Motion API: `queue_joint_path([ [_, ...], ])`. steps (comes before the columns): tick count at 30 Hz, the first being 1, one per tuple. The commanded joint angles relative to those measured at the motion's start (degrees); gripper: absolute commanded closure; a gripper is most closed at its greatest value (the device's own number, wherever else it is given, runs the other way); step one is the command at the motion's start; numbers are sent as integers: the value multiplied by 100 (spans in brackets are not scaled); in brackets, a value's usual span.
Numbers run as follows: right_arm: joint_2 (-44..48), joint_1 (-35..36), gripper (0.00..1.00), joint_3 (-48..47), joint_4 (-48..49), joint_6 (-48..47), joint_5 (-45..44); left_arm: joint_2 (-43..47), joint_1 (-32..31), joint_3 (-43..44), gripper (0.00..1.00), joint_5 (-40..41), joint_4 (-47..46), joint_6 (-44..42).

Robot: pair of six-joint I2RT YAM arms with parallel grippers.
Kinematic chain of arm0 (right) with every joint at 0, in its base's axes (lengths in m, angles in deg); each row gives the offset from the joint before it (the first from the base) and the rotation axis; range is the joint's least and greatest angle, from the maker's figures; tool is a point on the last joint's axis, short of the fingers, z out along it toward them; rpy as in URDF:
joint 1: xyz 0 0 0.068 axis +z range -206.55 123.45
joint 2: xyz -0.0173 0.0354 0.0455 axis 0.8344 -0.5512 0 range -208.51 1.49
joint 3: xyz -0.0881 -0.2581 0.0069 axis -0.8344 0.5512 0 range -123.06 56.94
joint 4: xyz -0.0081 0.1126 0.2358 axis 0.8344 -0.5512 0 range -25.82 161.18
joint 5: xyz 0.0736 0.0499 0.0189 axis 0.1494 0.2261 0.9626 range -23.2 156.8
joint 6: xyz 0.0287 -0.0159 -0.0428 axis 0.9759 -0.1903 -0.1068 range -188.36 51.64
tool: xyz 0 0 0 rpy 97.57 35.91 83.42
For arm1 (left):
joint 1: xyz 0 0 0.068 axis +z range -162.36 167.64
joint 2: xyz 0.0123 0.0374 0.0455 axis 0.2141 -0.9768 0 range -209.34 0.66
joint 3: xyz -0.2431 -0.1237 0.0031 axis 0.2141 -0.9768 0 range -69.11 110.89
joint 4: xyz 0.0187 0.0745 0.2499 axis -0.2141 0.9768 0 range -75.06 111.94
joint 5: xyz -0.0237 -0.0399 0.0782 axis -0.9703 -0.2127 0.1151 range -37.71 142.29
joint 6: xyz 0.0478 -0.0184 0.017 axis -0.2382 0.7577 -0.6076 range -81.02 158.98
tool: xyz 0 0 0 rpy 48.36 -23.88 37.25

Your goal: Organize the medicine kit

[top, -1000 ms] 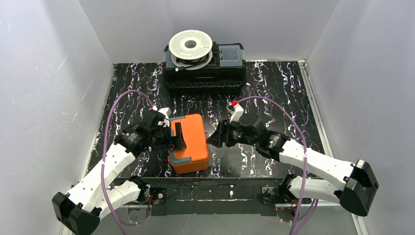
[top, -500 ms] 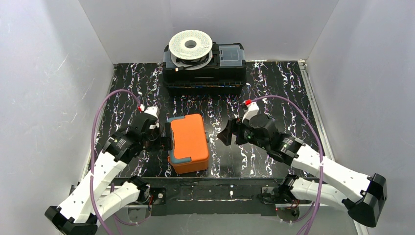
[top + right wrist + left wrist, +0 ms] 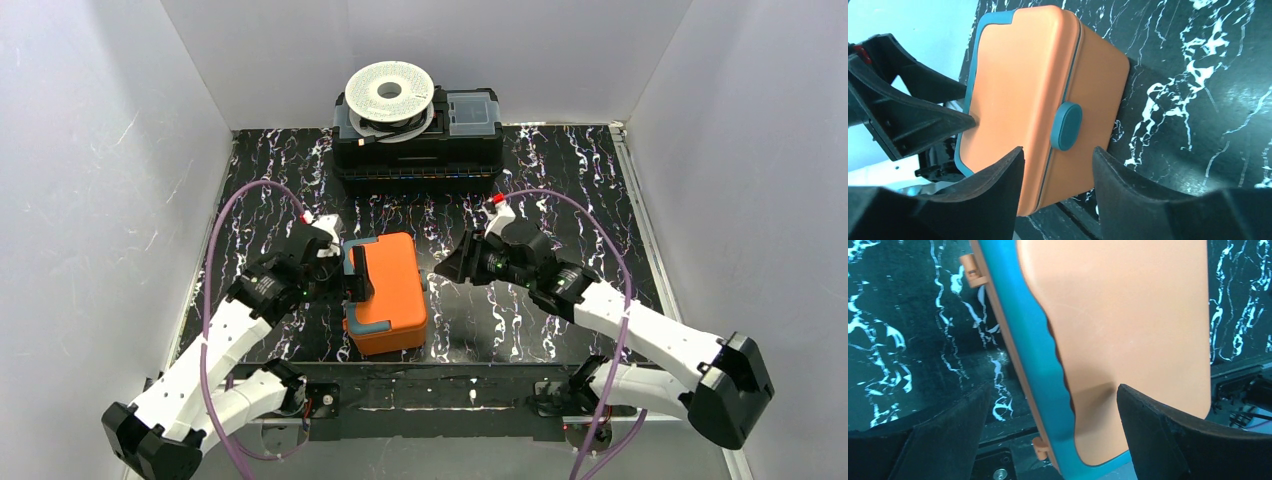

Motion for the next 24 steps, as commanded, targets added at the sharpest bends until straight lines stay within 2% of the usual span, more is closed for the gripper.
queue_joint_path([
  [1, -299, -150, 44, 238, 1099, 543, 835, -184, -3, -161, 4, -530, -414, 123],
  [4, -429, -192, 52, 424, 1463, 716, 1020, -318, 0, -241, 7, -720, -563, 156],
  [12, -762, -251, 58, 628, 2038, 958, 1385, -593, 0, -331, 10, -1051, -811, 196],
  [14, -912, -269, 66, 660, 2183, 1049, 1457, -653, 0, -350, 12, -1134, -860, 199],
  [17, -967, -301, 73, 692, 2182, 1060, 1445, -664, 0, -354, 12, -1176, -860, 165],
  [22, -477, -374, 73, 1004, 2202, 976, 1263, -715, 0, -385, 12, -1167, -869, 124],
  [24, -149, -381, 74, 1042, 1863, 903, 909, -739, 0, -381, 12, -1193, -896, 135],
])
